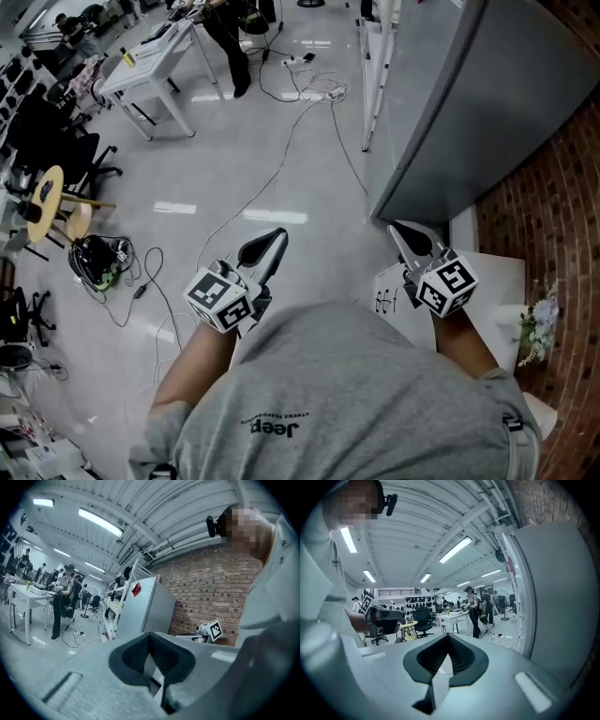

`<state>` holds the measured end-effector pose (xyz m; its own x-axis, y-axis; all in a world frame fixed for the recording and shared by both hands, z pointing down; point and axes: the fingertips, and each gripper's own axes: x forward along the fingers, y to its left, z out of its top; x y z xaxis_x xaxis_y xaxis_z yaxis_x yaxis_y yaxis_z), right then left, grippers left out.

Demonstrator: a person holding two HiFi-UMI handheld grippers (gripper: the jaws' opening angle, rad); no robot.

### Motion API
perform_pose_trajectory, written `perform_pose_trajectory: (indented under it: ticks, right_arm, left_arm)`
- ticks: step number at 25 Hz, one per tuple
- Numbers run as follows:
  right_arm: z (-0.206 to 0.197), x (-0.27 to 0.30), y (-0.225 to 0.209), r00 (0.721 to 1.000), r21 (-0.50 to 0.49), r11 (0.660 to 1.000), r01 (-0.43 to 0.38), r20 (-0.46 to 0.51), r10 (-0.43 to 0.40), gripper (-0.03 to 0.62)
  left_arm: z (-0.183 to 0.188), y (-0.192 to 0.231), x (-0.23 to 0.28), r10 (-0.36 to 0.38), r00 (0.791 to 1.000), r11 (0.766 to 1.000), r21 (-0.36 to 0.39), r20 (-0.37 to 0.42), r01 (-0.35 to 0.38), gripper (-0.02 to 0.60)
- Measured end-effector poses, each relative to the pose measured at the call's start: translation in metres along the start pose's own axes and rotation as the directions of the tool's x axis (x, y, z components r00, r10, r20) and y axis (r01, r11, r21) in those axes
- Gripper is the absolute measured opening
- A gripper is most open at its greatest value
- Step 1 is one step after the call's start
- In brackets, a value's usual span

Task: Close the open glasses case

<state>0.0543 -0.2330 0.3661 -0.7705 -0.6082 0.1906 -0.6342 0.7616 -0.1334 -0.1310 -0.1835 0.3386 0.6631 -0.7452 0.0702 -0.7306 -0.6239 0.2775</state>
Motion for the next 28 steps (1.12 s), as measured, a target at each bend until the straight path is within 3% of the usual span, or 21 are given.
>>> perform_pose_trajectory:
  ticks: [7, 20, 28]
  right_arm:
    - [0.000, 0.019, -0.026, 1.000, 0.009, 1.000, -0.002, -0.009, 0.002, 0.009]
    - [0.020, 0.065, -0.039, 0.986, 0.009, 0.986, 0.166, 0.017, -0.166, 0.009]
    - [0.028, 0.078, -0.036, 0.988, -0.016, 0.987, 0.157, 0.008, -0.157, 0.011]
  left_arm:
    - [0.002, 0.023, 0.037, -0.012, 1.000, 1.000, -0.018, -0.019, 0.011, -0.003]
    - [0.036, 0.076, 0.057, -0.189, 0.982, 0.981, 0.034, -0.025, 0.189, -0.003]
    - [0.040, 0.088, 0.056, -0.203, 0.979, 0.979, 0.017, -0.017, 0.203, -0.003]
